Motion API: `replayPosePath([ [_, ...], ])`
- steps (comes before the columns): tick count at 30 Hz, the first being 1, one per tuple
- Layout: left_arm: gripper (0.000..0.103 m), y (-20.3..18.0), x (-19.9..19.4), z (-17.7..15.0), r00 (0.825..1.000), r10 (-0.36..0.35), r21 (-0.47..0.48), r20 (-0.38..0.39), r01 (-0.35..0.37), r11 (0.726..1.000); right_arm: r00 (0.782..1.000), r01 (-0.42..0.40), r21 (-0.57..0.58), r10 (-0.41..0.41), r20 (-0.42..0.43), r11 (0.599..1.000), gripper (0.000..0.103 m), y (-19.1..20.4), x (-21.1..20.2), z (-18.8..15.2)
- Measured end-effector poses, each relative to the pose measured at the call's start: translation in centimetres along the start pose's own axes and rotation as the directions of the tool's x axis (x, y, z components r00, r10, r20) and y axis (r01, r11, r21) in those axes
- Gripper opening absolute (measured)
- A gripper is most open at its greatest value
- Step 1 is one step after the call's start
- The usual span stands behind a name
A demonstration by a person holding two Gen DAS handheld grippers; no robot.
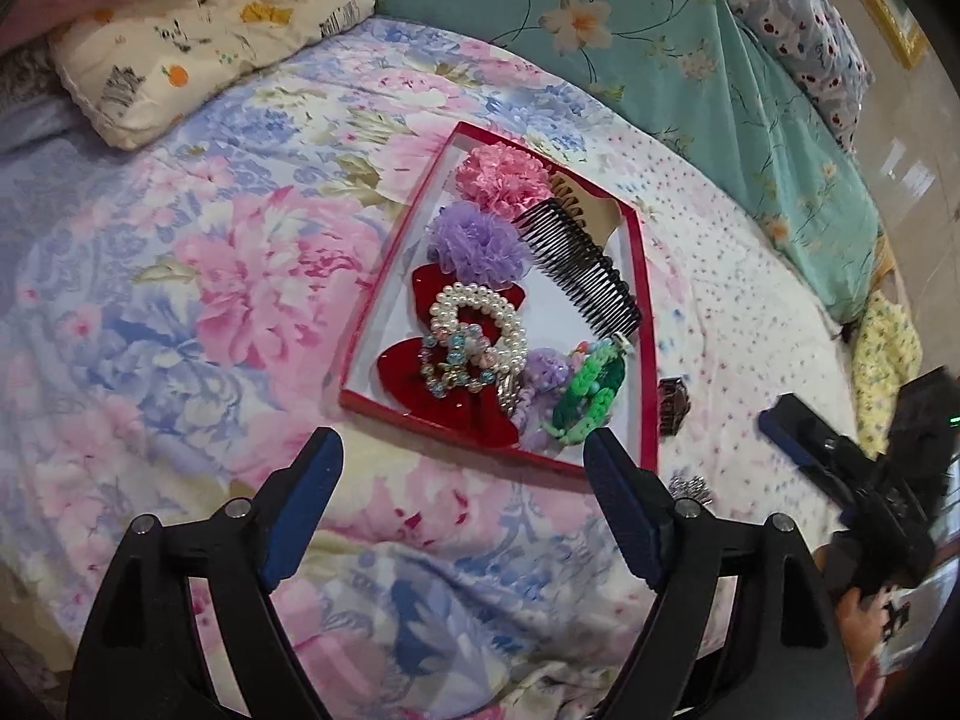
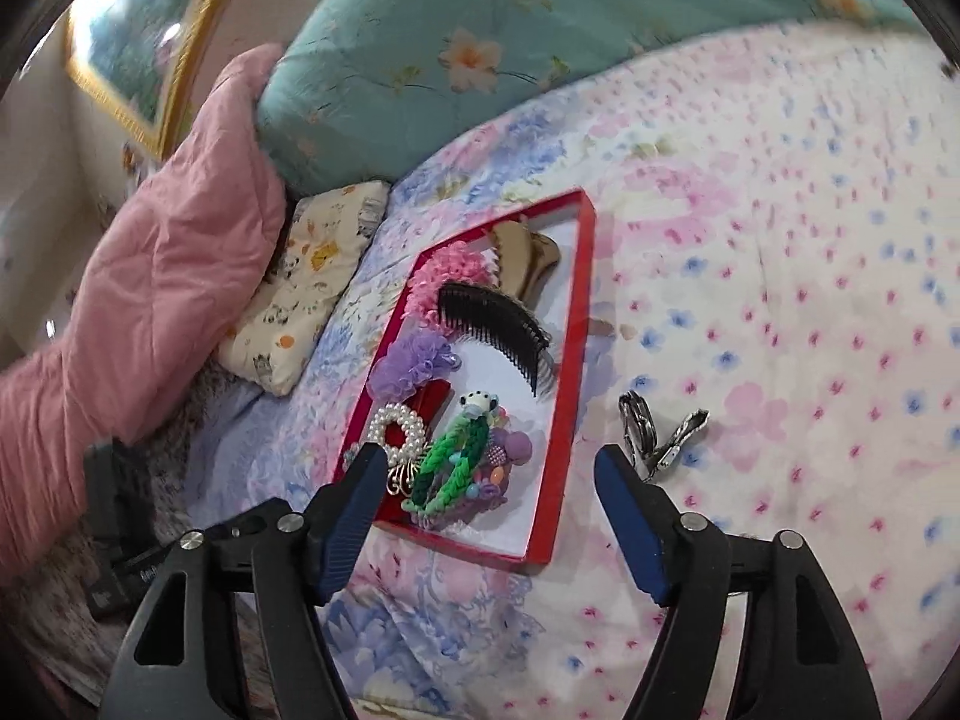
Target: Organize jewelry
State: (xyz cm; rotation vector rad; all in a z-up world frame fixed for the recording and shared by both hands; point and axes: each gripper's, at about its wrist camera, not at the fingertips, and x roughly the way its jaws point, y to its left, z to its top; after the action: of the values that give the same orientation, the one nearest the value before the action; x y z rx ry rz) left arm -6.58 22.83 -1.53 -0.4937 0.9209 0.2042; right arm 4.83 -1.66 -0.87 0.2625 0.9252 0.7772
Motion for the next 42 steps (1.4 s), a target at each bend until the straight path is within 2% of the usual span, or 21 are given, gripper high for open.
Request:
replayPosePath([
  [3, 0.084, -0.2, -1.0, -0.3, 1.000, 0.021, 0.034, 0.010, -0.022, 0.999, 0.998, 0.061, -0.143, -0.058, 0.021, 0.988, 0.090, 2.5, -1.1, -0.1],
  [6, 0.086, -0.6, -2.2, -0.4, 0.999, 0.045, 0.080, 0.028, -0.047, 0.996, 0.996, 0.094, -0.258, -0.090, 0.027, 0.961, 0.094, 4.5, -1.9, -0.4],
  [9, 0.086, -1.1, -3.2, -0.2, 0.993, 0.103, 0.131, 0.058, -0.110, 0.985, 0.991, 0.128, -0.369, -0.128, 0.026, 0.921, 0.098, 6.5, -2.5, -0.7],
  [13, 0.087, -1.1, -4.0, 0.0, 0.984, 0.153, 0.146, 0.089, -0.165, 0.975, 0.991, 0.123, -0.436, -0.130, 0.013, 0.892, 0.099, 8.0, -2.7, -1.1],
  [18, 0.087, -0.8, -3.5, -0.3, 0.980, 0.183, 0.153, 0.079, -0.193, 0.969, 0.993, 0.090, -0.451, -0.116, -0.031, 0.888, 0.101, 8.5, -1.9, -2.1],
  [22, 0.087, -1.0, -2.9, -0.9, 0.969, 0.237, 0.166, 0.069, -0.246, 0.955, 0.990, 0.081, -0.421, -0.123, -0.074, 0.904, 0.101, 7.9, -0.5, -2.8],
  [27, 0.087, -1.0, -2.4, -1.2, 0.968, 0.246, 0.168, 0.053, -0.252, 0.953, 0.985, 0.081, -0.400, -0.136, -0.110, 0.913, 0.101, 7.6, 0.5, -3.1],
  [42, 0.087, -1.4, -1.8, -1.3, 0.958, 0.284, 0.180, 0.049, -0.288, 0.941, 0.975, 0.110, -0.342, -0.168, -0.145, 0.933, 0.101, 6.6, 1.1, -3.0],
])
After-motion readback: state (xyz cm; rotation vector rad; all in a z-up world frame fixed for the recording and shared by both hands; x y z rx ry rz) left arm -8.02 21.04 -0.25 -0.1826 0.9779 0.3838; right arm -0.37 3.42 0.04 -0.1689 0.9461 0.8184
